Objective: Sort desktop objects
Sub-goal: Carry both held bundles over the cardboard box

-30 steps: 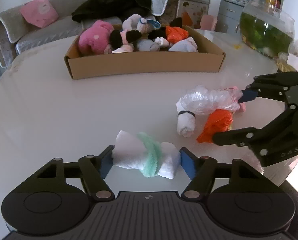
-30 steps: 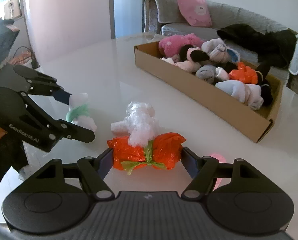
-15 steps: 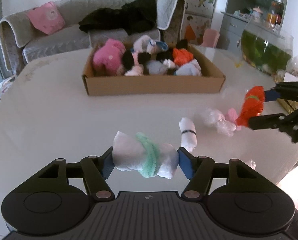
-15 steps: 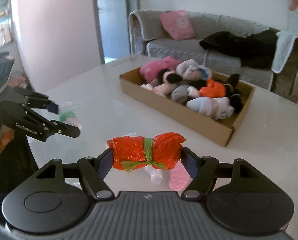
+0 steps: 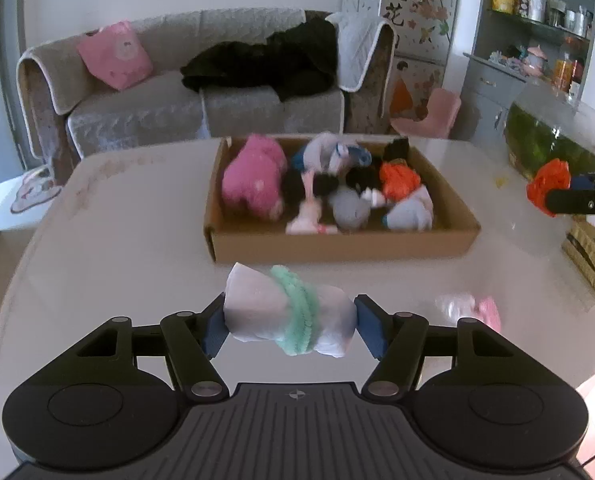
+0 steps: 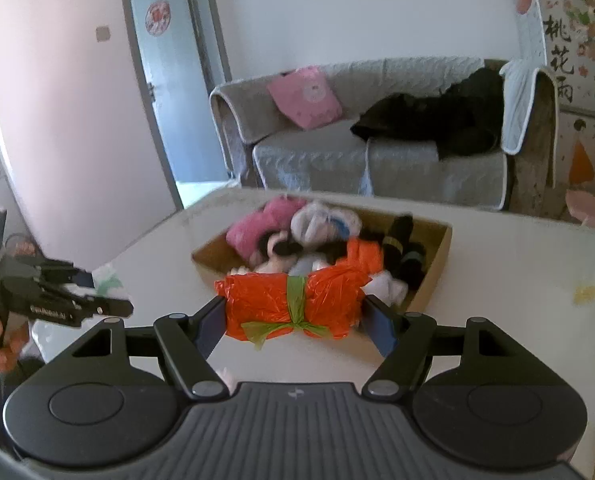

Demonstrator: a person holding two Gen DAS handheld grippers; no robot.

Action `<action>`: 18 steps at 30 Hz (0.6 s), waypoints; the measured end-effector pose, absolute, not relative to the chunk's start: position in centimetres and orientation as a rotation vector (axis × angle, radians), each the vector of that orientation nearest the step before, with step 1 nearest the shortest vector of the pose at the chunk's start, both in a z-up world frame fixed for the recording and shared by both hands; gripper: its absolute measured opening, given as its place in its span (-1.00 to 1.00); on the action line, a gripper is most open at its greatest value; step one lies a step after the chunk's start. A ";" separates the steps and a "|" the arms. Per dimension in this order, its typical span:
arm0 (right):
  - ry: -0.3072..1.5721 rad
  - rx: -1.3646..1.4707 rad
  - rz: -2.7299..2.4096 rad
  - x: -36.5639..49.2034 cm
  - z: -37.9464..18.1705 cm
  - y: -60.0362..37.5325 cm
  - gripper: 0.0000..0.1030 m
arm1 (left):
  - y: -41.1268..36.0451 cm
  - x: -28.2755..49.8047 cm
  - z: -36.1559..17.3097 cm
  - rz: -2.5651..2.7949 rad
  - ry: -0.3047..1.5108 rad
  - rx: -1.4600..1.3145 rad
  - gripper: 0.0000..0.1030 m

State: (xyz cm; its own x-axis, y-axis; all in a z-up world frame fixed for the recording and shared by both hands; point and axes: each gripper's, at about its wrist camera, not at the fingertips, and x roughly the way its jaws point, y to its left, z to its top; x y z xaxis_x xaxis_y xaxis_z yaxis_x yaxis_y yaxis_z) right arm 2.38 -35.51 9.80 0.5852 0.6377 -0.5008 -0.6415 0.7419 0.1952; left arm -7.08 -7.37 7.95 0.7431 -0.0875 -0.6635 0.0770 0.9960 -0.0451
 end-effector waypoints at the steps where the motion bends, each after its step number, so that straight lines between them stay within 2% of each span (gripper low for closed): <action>1: 0.574 -0.001 0.745 2.9 10.2 -35.4 0.34 | -7.5 -6.6 8.3 -0.092 0.724 -0.012 0.37; 9: 0.567 0.031 0.739 7.1 11.4 -33.9 0.34 | -8.7 -2.5 10.5 -0.102 0.684 0.031 0.37; 18: 0.621 0.036 0.736 10.7 10.2 -32.3 0.34 | -9.7 2.6 9.5 -0.116 0.699 0.032 0.38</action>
State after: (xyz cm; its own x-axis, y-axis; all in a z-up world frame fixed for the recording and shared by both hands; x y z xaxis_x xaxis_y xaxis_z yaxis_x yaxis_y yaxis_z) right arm 10.67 -32.35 10.19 0.5711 0.6380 -0.5165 -0.6171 0.7486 0.2423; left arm 2.64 -9.71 9.55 0.7595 -0.0963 -0.6434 0.1177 0.9930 -0.0097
